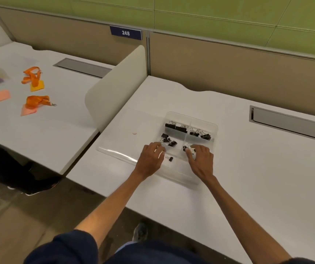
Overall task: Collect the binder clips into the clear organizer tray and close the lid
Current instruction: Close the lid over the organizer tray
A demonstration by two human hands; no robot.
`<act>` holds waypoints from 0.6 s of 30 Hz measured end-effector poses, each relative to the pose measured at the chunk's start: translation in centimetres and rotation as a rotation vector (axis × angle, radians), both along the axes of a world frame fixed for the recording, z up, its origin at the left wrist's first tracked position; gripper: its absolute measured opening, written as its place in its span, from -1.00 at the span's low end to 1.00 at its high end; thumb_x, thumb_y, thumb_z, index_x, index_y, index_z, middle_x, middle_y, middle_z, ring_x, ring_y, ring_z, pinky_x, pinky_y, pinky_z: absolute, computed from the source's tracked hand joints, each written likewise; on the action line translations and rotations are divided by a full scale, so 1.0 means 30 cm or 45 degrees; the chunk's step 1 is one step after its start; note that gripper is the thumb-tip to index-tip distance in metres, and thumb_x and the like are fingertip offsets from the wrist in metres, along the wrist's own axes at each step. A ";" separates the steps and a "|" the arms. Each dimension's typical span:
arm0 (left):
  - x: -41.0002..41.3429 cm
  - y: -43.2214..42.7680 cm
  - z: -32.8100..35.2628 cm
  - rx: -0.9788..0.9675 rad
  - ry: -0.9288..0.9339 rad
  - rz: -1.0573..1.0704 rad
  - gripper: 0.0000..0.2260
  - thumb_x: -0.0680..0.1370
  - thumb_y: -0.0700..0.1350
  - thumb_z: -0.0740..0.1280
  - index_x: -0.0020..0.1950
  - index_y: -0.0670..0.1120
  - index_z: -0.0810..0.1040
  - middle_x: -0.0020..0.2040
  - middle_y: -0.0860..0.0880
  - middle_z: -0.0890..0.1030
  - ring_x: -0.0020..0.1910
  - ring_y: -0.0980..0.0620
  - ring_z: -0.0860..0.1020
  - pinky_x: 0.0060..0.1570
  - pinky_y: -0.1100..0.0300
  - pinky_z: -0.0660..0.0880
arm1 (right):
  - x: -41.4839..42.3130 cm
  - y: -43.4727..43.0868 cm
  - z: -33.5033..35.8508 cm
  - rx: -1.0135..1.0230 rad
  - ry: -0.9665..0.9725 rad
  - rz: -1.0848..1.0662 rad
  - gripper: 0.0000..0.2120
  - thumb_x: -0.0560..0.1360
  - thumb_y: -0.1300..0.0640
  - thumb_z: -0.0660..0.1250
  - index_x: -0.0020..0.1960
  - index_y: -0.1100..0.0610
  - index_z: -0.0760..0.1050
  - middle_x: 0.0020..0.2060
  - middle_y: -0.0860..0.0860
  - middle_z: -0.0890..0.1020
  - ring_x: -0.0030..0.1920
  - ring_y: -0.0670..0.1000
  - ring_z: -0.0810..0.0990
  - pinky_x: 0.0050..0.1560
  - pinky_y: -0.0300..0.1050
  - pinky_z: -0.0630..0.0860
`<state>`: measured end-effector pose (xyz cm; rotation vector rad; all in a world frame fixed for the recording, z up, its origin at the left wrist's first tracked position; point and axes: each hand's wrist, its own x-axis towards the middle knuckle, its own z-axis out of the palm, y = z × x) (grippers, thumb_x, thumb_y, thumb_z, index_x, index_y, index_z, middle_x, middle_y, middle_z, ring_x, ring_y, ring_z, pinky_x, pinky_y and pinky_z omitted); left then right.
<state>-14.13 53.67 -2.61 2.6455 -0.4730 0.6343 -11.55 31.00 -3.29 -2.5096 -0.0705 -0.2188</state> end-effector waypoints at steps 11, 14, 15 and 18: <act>0.180 0.329 -0.022 -0.105 0.090 0.141 -0.84 0.55 -0.16 0.23 0.11 -0.07 0.50 0.07 -0.02 0.52 0.04 -0.01 0.48 -0.05 0.09 0.40 | 0.087 0.373 0.012 0.082 -0.029 -0.032 -0.50 0.56 -0.30 -0.01 0.20 0.01 0.48 0.15 -0.02 0.52 0.24 0.02 0.38 0.29 0.09 0.19; 0.194 0.432 -0.038 -0.030 0.089 0.162 -0.80 0.54 -0.12 0.22 0.13 -0.06 0.50 0.09 -0.03 0.51 0.06 -0.03 0.50 -0.06 0.08 0.40 | 0.092 0.482 0.021 0.122 -0.031 0.011 -0.49 0.56 -0.29 -0.02 0.21 0.01 0.48 0.16 -0.02 0.52 0.25 0.02 0.38 0.27 0.02 0.19; 0.197 0.460 -0.045 -0.024 0.109 0.210 -0.79 0.53 -0.10 0.21 0.14 -0.07 0.50 0.10 -0.04 0.51 0.08 -0.05 0.50 -0.05 0.07 0.41 | 0.093 0.514 0.026 0.119 -0.042 0.028 -0.50 0.56 -0.28 -0.01 0.21 0.02 0.48 0.16 -0.02 0.52 0.26 0.02 0.38 0.26 0.02 0.20; 0.194 0.531 -0.073 -0.047 0.245 0.459 -0.70 0.51 -0.01 0.27 0.18 -0.12 0.48 0.18 -0.08 0.48 0.18 -0.11 0.47 0.02 -0.03 0.38 | 0.099 0.611 0.050 0.042 -0.102 0.148 -0.55 0.57 -0.22 0.08 0.24 0.05 0.47 0.19 0.00 0.52 0.25 0.04 0.41 0.24 0.03 0.30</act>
